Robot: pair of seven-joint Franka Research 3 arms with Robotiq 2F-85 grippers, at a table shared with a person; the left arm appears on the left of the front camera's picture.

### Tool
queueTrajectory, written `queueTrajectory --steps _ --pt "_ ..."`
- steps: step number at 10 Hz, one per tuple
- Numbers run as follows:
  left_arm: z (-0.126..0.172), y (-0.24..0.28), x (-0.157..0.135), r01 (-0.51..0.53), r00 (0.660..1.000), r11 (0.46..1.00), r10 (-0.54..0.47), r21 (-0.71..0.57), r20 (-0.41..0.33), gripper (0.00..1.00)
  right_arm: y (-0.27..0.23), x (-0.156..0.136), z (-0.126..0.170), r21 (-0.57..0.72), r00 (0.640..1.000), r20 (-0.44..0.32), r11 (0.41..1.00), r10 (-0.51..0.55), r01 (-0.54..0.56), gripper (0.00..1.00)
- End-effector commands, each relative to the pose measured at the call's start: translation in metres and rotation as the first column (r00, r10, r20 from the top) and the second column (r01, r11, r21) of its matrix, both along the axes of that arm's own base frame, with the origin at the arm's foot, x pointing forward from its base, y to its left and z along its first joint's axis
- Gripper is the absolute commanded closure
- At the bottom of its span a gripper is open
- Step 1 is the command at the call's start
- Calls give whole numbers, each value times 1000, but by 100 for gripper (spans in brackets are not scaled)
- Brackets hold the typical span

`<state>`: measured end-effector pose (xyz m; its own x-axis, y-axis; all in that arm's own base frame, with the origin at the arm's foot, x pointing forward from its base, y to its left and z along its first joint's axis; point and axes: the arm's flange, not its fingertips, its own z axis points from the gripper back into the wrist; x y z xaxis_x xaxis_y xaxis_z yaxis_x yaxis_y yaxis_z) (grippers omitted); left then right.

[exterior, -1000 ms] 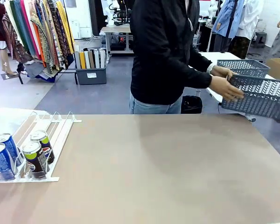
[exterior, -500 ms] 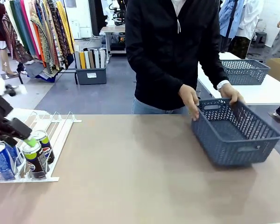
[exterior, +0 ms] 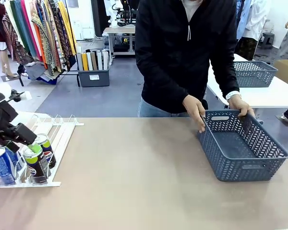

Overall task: Retrieve and store the cans from the dispenser.
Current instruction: Pick up one can from the Automatic Can Dispenser and place it in the middle of the table.

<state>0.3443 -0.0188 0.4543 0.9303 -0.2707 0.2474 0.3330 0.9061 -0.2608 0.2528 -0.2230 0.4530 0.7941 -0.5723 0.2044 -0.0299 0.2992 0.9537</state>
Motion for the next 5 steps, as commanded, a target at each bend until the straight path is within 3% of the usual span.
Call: queueTrajectory --steps 1,5 --pt "-13 -7 4 7 999 1000 -6 24 -51 0 -1 0 4 14 1000 7 1000 -2 2 0" --pt "-28 -19 23 -86 987 985 105 151 -124 0 -1 0 4 14 1000 7 1000 -2 2 0"
